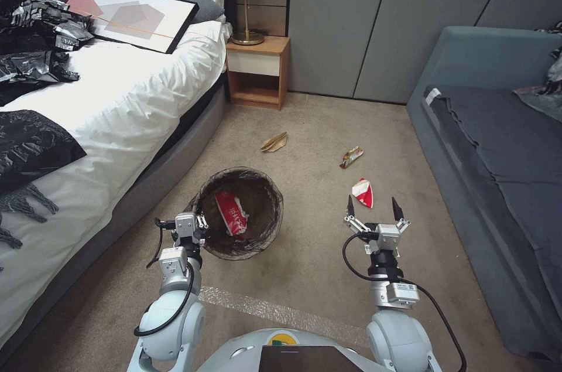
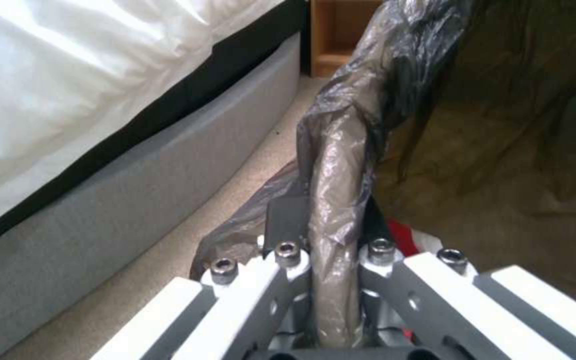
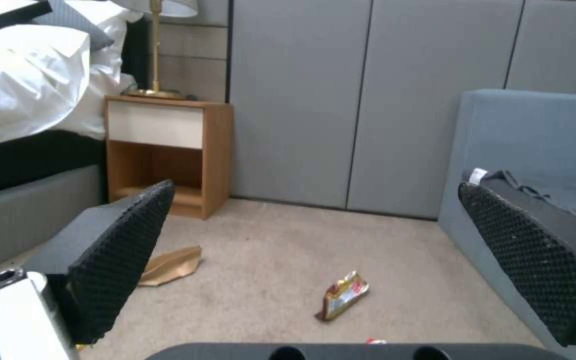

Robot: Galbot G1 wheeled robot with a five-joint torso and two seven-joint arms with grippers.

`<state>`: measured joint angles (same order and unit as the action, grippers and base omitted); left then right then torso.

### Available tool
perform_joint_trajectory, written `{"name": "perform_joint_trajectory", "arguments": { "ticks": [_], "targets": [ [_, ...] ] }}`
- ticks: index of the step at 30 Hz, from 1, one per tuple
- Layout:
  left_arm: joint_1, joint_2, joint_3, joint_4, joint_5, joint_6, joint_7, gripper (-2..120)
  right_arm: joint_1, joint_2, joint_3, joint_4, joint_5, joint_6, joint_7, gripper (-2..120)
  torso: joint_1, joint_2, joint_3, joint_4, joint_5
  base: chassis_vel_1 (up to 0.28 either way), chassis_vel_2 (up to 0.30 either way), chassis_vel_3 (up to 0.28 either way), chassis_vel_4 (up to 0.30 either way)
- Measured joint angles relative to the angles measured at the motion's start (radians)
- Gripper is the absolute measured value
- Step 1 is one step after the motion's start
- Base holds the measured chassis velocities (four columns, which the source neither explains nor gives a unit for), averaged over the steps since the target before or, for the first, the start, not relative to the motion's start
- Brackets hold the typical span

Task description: Pick up the trash bin, then pick up the garbage from the floor and place it into the trash bin.

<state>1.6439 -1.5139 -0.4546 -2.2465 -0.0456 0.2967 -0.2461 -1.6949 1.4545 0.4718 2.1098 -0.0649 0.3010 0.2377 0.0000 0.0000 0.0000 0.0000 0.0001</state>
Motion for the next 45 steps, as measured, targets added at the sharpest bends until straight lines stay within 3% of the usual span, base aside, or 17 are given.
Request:
{"name": "perform_joint_trajectory", "arguments": {
  "ticks": [22,45],
  "targets": [
    [0.004,-0.004,0.001,0.003,0.002,-0.002,0.001,0,0.018,0.000,0.011,-0.034,0.032,0.003,-0.009,100,0.000,0.000,0.000,-0.0001,-0.0001,-0.002,0.001,0.002,-0.002],
    [0.002,-0.005,0.002,0.003,0.004,-0.002,0.001,0,0.022,-0.003,0.014,-0.043,0.035,0.007,-0.016,100,0.000,0.000,0.000,-0.0001,-0.0001,-0.100,0.096,0.092,-0.103]
  ]
}}
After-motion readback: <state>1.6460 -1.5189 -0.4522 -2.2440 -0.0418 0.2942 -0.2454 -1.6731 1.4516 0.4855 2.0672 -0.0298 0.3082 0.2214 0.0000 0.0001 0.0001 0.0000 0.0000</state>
